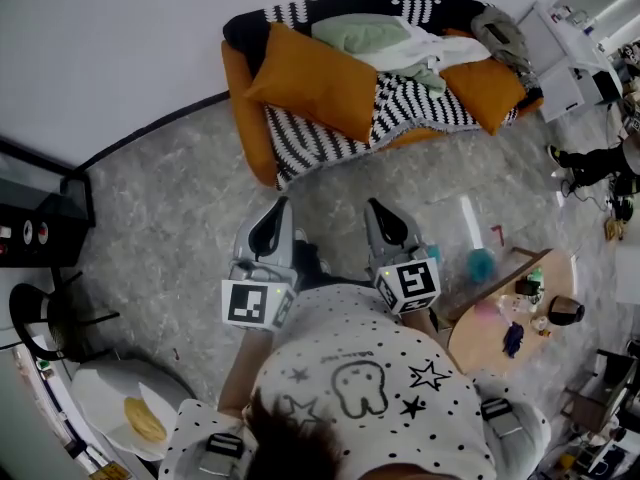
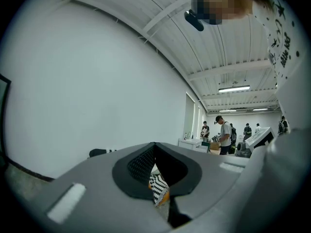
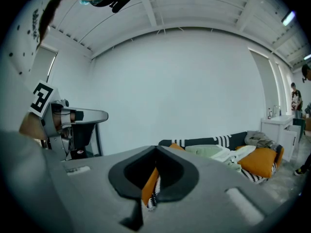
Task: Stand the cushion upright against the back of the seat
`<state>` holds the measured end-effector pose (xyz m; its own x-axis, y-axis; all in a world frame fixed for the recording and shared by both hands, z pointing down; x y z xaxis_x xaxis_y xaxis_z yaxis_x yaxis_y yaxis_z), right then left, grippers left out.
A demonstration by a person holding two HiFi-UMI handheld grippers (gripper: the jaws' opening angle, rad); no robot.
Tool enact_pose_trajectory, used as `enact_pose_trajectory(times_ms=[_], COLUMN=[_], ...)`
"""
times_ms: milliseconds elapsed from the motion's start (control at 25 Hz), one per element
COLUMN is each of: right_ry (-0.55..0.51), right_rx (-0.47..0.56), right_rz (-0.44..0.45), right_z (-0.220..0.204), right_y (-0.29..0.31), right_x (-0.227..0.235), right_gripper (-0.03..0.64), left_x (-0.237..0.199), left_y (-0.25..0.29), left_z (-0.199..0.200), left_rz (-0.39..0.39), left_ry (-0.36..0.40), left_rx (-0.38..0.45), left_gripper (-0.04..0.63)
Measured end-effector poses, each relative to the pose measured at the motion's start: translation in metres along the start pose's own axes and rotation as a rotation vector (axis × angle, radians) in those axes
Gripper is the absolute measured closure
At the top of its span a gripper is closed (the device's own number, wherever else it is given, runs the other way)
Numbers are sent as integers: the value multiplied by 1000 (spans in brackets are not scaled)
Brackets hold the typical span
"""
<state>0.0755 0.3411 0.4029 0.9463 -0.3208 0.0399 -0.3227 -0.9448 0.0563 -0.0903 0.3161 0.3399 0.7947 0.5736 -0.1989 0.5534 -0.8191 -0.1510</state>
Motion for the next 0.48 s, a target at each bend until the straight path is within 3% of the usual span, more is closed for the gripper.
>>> enact_pose_trajectory(times_ms=[480], right_ry=[-2], right_rx=[-7], right_rz=[-47], right_z=[17], right_y=[70], right_x=[7], right_gripper=[621], left_x=[-58], left_y=[57], left_z=[11], left_rz=[-43], left_ry=[-18], left_rx=[-22], left_gripper=[597])
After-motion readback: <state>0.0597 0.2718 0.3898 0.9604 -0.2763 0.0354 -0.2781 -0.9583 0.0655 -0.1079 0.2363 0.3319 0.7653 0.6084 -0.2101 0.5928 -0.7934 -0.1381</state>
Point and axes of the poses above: the fingertips, and each gripper's own axes: y forward along the fingers, x to its right, z out of its top, the point moved 3 cm from there along -y, backward along the fingers, and after that the axes turned 8 degrees about x, right-handed, at the moved point
